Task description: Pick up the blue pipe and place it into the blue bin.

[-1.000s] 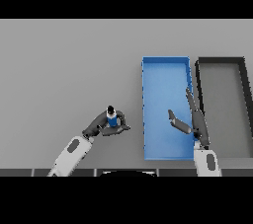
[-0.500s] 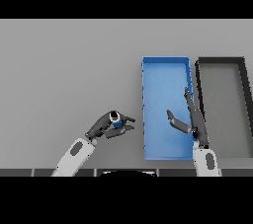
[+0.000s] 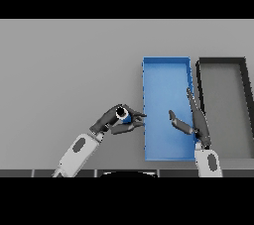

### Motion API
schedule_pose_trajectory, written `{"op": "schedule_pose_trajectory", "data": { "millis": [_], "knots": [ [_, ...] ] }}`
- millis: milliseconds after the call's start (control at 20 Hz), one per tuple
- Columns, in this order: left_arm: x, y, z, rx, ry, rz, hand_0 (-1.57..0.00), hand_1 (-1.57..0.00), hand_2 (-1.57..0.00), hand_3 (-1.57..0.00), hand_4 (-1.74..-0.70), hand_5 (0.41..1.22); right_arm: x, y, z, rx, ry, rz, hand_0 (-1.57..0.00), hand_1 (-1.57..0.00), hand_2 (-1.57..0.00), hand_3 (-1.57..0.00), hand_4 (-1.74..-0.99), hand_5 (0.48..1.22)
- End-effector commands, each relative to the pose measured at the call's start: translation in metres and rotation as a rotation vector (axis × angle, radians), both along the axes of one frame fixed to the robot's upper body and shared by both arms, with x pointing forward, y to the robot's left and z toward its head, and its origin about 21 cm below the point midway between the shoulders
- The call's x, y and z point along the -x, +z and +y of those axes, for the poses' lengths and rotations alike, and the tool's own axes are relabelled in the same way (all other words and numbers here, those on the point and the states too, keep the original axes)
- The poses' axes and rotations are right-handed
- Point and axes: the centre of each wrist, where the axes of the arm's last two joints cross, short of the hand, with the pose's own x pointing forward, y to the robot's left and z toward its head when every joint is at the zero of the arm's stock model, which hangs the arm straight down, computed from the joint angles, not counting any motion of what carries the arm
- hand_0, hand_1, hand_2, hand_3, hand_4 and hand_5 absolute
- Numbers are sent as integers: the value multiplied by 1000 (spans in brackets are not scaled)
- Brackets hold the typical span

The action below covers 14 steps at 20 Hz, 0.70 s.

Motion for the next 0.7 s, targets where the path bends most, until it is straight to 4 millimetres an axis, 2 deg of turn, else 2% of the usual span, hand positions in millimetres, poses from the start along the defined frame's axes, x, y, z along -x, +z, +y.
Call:
{"op": "schedule_pose_trajectory", "data": {
  "millis": [0, 150, 300, 450, 550, 650],
  "knots": [
    [-2, 1, 0, -13, 7, 10, -1564, -1565, -1566, -1566, -1466, 1219, -1, 0, -2, 0, -7, 2, 1, 1, 1, 1, -1158, 643],
    [4, 2, 1, -22, 4, 8, -1567, -1568, -1568, -1568, -1466, 1220, 8, -2, -2, -4, -19, -20, 1, 1, 1, 1, -1145, 643],
    [0, 0, -2, -35, 5, 23, -1569, -1569, -1570, -1570, -1466, 1220, 41, -6, 13, 10, -133, -58, 1, 1, 1, 1, -1138, 643],
    [2, -4, 1, -42, 6, 23, -1570, -1570, -1570, -1570, -1466, 1220, 76, -6, 29, 36, -270, -75, 1, 1, 1, 1, -1191, 642],
    [1, -1, 0, -37, 5, 22, -1570, -1570, -1571, -1571, -1467, 1220, 81, 5, 32, 35, -297, -103, 1, 1, -20, 1, -1187, 642],
    [2, -2, -2, -44, -9, 17, -1571, -1571, -1571, -1571, -1467, 1221, 81, 17, 36, -108, -193, -154, 1, -12, -67, 0, -1198, 641]
  ]
}}
